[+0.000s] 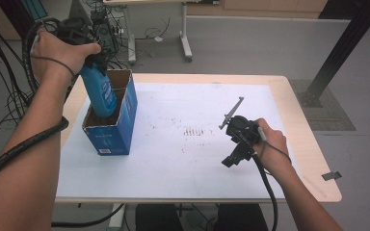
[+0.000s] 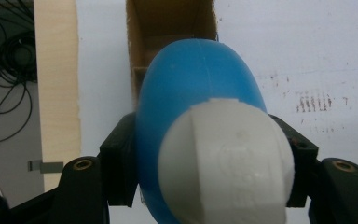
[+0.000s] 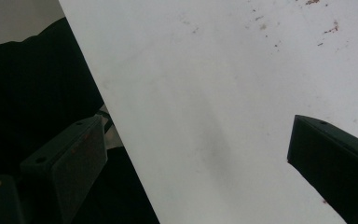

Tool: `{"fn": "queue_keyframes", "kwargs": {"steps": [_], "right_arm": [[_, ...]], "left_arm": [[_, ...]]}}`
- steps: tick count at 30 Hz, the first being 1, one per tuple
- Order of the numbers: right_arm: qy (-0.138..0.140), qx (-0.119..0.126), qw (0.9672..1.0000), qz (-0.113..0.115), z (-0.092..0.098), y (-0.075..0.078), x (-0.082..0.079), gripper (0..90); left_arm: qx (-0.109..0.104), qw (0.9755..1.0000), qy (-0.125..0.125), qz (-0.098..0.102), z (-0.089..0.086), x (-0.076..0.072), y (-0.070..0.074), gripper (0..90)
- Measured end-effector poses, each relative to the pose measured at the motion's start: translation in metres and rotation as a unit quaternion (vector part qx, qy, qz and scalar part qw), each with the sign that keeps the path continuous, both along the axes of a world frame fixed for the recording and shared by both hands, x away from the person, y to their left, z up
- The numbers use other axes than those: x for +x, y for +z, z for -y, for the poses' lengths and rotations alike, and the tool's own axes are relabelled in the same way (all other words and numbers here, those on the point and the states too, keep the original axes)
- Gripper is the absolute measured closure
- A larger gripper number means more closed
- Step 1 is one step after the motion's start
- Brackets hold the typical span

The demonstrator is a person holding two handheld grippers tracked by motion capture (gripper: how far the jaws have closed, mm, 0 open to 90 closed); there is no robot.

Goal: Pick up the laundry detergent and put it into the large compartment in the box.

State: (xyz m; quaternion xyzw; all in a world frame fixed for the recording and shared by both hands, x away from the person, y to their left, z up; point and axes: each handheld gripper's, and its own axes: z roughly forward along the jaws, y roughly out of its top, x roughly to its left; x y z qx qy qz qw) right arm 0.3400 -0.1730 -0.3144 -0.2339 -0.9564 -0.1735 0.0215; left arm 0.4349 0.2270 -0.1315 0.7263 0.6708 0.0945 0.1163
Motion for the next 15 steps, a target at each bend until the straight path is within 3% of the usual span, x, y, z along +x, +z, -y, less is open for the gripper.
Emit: {"fn": "queue_keyframes", "kwargs": {"steps": [15], "right_arm": [[-0.006, -0.002, 1.0, -0.002, 0.003, -0.003, 0.001, 4.4]], "left_arm": [[-0.006, 0.9998, 0.004, -0.021, -0.008, 0.004, -0.039, 37.7]]}}
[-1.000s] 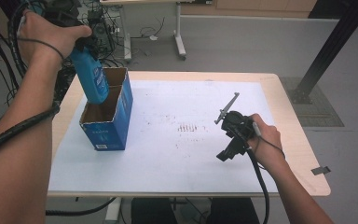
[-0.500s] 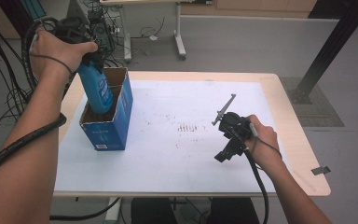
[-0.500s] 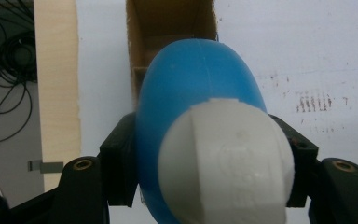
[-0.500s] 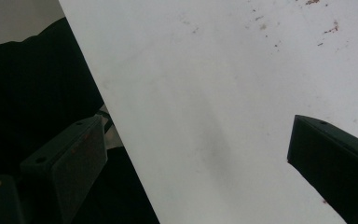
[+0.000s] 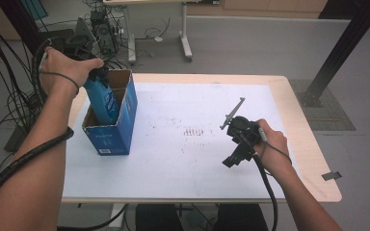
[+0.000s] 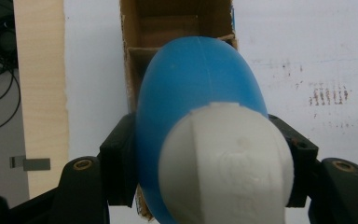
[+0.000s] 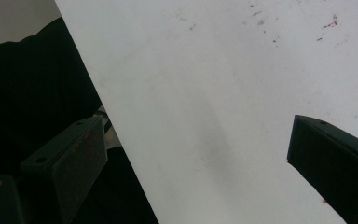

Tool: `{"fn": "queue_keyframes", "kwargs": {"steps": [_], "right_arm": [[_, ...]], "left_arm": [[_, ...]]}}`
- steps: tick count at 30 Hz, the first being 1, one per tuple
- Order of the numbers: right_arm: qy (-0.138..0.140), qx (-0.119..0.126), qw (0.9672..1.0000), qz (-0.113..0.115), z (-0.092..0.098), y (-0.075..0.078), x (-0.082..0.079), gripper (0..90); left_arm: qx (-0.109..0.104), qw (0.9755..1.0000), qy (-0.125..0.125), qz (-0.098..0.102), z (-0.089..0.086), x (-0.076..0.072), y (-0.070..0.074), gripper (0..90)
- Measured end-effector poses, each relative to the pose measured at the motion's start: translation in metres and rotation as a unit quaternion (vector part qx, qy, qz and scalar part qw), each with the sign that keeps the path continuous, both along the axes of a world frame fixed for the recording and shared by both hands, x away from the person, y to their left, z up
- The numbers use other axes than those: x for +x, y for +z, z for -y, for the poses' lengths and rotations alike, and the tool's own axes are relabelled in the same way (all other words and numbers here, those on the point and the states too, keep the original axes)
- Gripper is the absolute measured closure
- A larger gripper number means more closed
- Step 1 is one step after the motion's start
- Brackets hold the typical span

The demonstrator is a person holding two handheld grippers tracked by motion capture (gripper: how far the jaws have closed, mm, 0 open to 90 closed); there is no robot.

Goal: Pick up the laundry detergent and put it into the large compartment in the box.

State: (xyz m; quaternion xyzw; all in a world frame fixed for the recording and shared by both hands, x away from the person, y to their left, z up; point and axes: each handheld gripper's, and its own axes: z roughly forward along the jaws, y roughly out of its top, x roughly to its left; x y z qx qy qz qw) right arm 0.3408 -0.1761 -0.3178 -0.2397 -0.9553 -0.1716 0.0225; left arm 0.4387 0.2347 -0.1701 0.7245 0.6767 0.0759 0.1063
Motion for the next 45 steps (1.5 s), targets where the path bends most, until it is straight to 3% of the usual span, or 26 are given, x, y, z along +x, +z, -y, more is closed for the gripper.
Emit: {"fn": "queue_keyframes", "kwargs": {"steps": [28, 45], "right_arm": [[0.002, -0.003, 1.0, -0.003, -0.004, -0.005, -0.003, 4.5], [0.0, -0.002, 1.0, -0.005, -0.004, -0.007, -0.003, 4.6]], "left_arm": [[-0.006, 0.9996, 0.007, -0.025, -0.006, -0.002, -0.058, 37.8], [-0.005, 0.9992, 0.009, -0.038, -0.004, 0.0, -0.083, 37.8]]}}
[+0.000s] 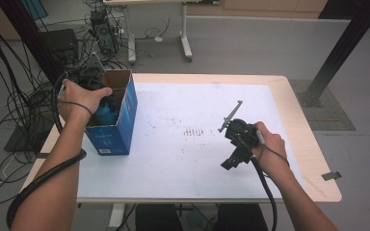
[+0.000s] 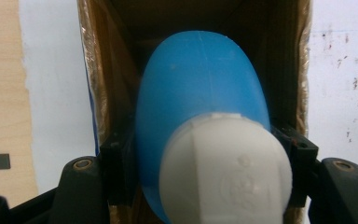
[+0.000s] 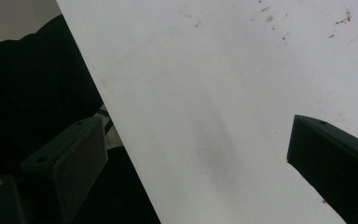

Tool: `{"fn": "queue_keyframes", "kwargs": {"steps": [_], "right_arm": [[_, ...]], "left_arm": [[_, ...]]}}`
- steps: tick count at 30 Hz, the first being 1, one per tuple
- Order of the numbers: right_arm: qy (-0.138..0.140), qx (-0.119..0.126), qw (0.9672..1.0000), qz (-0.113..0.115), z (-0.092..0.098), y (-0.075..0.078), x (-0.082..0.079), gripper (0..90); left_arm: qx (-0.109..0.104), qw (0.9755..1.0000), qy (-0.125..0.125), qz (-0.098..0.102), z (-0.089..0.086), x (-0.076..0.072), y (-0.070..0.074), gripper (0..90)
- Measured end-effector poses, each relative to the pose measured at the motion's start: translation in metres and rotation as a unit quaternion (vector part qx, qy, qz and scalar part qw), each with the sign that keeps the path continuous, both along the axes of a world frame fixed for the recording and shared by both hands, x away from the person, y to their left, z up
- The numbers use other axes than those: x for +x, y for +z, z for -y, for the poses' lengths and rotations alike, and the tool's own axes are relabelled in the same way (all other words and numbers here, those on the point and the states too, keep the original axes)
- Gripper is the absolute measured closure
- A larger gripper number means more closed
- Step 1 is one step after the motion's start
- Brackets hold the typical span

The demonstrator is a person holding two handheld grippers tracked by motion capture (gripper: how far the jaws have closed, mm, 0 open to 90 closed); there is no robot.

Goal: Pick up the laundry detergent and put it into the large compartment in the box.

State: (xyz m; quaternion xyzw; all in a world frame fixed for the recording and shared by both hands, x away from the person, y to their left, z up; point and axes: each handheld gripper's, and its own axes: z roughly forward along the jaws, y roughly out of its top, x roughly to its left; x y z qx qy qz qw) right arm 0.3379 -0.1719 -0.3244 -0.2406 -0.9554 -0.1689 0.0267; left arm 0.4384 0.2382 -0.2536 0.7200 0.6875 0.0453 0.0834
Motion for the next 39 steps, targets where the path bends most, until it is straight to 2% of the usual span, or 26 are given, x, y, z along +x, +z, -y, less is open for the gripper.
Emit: {"fn": "queue_keyframes", "kwargs": {"steps": [11, 21, 39], "right_arm": [[0.002, 0.0, 1.0, 0.0, -0.002, -0.001, 0.0, 4.5], [-0.001, 0.001, 1.0, 0.0, 0.0, -0.001, 0.0, 4.6], [0.0, 0.002, 1.0, 0.0, -0.001, -0.001, -0.001, 4.5]], "left_arm": [[-0.001, 1.0, 0.004, -0.003, 0.0, 0.0, -0.011, 37.8], [0.003, 1.0, 0.0, -0.003, 0.002, 0.0, -0.012, 37.7], [-0.004, 1.0, 0.005, 0.002, -0.001, -0.002, -0.013, 37.7]]}}
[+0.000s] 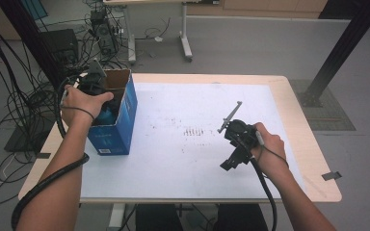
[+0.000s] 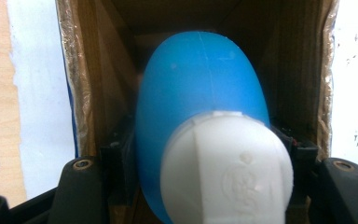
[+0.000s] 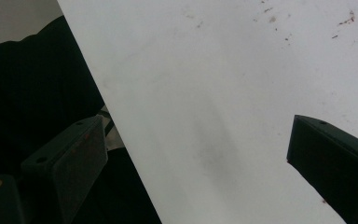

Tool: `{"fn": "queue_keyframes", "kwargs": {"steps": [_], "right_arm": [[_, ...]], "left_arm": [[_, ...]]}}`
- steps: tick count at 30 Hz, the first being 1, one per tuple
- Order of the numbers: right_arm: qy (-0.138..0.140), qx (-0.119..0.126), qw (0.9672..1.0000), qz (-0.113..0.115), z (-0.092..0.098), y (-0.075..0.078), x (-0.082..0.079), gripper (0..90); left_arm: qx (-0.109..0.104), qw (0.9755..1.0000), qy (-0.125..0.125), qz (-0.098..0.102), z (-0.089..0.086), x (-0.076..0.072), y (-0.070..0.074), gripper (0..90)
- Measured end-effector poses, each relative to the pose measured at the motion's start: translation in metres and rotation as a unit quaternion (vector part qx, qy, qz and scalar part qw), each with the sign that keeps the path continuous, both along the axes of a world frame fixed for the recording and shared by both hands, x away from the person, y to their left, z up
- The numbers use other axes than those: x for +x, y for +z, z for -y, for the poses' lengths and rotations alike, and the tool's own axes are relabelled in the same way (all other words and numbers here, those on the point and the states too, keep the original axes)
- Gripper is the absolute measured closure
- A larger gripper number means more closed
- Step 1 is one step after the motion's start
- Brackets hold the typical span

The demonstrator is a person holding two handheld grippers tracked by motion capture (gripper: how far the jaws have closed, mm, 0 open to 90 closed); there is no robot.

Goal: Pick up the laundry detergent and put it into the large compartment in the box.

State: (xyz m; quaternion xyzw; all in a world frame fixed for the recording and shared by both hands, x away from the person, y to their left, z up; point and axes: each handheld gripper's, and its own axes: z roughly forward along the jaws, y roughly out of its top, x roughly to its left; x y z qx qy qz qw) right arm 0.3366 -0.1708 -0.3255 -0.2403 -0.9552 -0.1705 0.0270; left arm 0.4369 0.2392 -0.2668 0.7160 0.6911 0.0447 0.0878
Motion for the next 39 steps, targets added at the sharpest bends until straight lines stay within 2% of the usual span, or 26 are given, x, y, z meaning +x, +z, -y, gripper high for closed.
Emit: {"fn": "queue_keyframes", "kwargs": {"steps": [39], "right_arm": [[-0.002, 0.001, 1.0, 0.001, 0.001, 0.0, 0.0003, 4.6]], "left_arm": [[0.007, 1.0, -0.001, 0.002, 0.004, -0.0004, -0.0003, 37.7]]}}
